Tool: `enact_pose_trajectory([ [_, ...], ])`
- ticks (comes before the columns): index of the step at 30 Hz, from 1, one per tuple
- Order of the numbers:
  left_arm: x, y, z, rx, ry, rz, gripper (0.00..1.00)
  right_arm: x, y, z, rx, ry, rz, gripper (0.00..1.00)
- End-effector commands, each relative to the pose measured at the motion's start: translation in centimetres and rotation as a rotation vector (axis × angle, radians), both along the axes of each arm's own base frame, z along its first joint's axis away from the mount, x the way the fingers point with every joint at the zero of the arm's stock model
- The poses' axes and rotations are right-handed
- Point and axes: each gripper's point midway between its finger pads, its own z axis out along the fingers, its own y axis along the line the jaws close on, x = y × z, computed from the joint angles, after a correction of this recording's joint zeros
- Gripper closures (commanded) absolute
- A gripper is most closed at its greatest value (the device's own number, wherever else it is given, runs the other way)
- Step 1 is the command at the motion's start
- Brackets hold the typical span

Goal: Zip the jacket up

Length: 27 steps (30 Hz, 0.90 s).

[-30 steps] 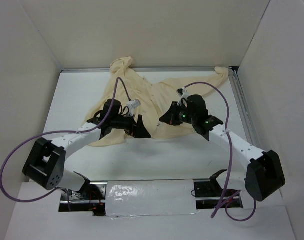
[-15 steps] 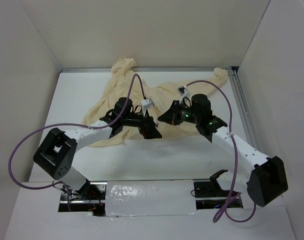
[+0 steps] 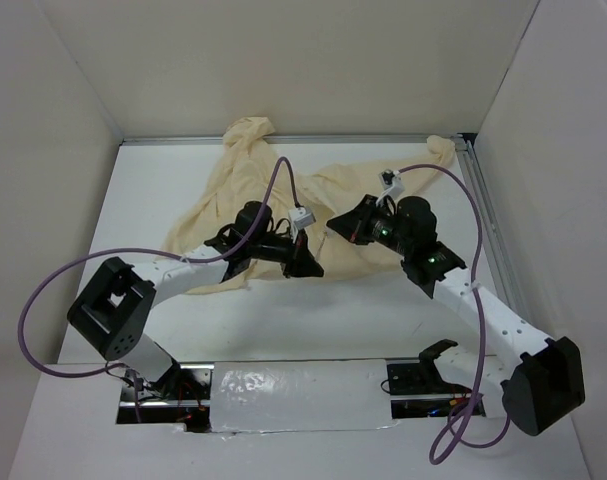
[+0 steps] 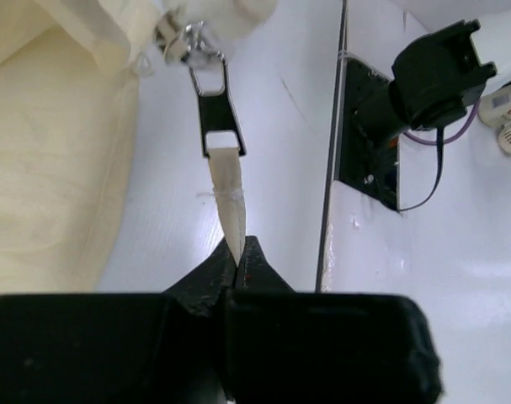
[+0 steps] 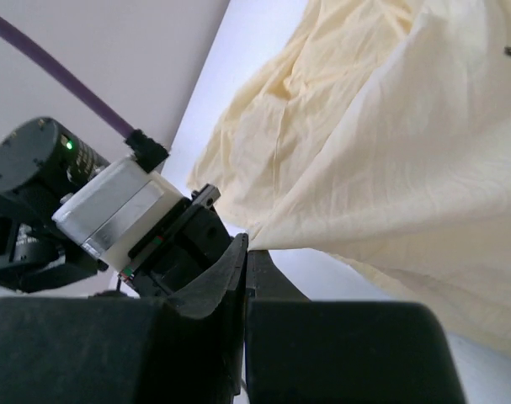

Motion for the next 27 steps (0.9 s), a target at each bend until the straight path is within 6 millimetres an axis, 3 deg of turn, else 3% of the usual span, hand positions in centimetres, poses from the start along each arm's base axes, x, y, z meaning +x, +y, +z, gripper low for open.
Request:
enact_pose_trajectory([
  [1,-0.4,0.0,1.3,-0.023,-0.03,-0.007,1.0,1.3,-1.3,3.0,0.082,-0.105,-0.116,1.0],
  [3,-1.0,-0.2,1.1,-0.024,-0.008,-0.031,1.0,1.3,-1.5,4.1,0.125,-0.136,-0.145,1.0],
  [9,-4.2,-0.7,1.8,-0.058,0.059,-0.114,1.0,2.6,-2.9,4.6,0.155,-0.173,-0.306,1.0],
  [12,-7.6,-1.0,3.3,-0.104,0.089,-0.21,1.0,3.3,-3.6,4.6,0.171,-0.173,-0.385,1.0],
  [15,-9.7,-1.6,2.9,-0.091,0.124,-0.237,1.0,3.4,-3.3,4.6,0.199,-0.165,-0.376,1.0],
  [17,-10.0,-2.1,1.6,-0.04,0.171,-0.2,1.0,3.2,-3.0,3.7,0.177,-0.128,-0.36,1.0],
  [18,-9.9,-2.1,1.0,-0.021,0.193,-0.185,1.0,2.9,-2.7,3.1,0.158,-0.105,-0.344,1.0],
  [21,-10.1,-2.0,-1.1,0.035,0.272,-0.167,1.0,1.3,-2.3,-1.7,0.044,0.026,-0.319,1.0],
  [25,-10.7,-1.9,-2.3,0.064,0.329,-0.185,1.0,-1.3,-2.5,-7.8,-0.042,0.155,-0.298,1.0],
  [27,-11.0,-2.1,-2.5,0.09,0.34,-0.179,0.65,-2.0,-2.9,-9.2,-0.07,0.191,-0.305,1.0],
])
